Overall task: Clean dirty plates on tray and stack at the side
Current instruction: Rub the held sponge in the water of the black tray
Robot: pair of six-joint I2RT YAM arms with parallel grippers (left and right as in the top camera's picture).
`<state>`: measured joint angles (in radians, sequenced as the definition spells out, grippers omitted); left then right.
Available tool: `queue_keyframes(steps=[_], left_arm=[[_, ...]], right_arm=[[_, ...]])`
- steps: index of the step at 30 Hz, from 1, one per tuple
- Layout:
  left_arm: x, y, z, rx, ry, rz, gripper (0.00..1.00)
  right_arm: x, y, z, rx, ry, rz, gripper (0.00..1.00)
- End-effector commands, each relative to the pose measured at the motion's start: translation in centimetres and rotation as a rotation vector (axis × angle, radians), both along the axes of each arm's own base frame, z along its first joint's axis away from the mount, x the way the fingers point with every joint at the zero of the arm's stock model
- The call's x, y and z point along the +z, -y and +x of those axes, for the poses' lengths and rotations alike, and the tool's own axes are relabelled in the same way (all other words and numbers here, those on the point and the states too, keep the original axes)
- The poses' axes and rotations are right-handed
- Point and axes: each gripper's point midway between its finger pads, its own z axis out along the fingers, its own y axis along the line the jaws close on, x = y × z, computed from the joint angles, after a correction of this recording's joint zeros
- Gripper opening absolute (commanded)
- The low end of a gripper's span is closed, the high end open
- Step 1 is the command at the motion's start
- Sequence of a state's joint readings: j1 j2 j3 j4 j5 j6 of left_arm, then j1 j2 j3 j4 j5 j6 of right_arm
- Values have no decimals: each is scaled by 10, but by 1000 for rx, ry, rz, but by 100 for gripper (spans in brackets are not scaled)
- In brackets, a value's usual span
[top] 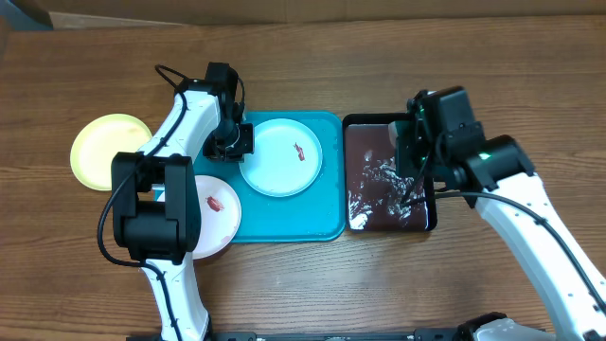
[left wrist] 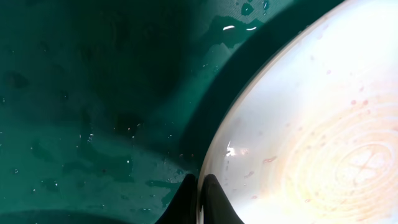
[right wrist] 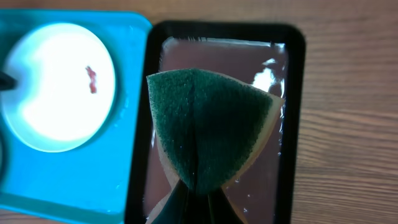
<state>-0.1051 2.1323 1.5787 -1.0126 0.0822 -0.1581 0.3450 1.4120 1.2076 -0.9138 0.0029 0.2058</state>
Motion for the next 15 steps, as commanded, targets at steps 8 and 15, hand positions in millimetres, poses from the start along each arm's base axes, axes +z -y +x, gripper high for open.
queue_keyframes(steps=[8,15], left_arm=[[4,2,-1,0,8,2,4],[4,3,-1,-1,8,2,4]], right_arm=[[-83,-9,2,15,-165,-22,4],[-65,-12,12,11,-141,3,4]])
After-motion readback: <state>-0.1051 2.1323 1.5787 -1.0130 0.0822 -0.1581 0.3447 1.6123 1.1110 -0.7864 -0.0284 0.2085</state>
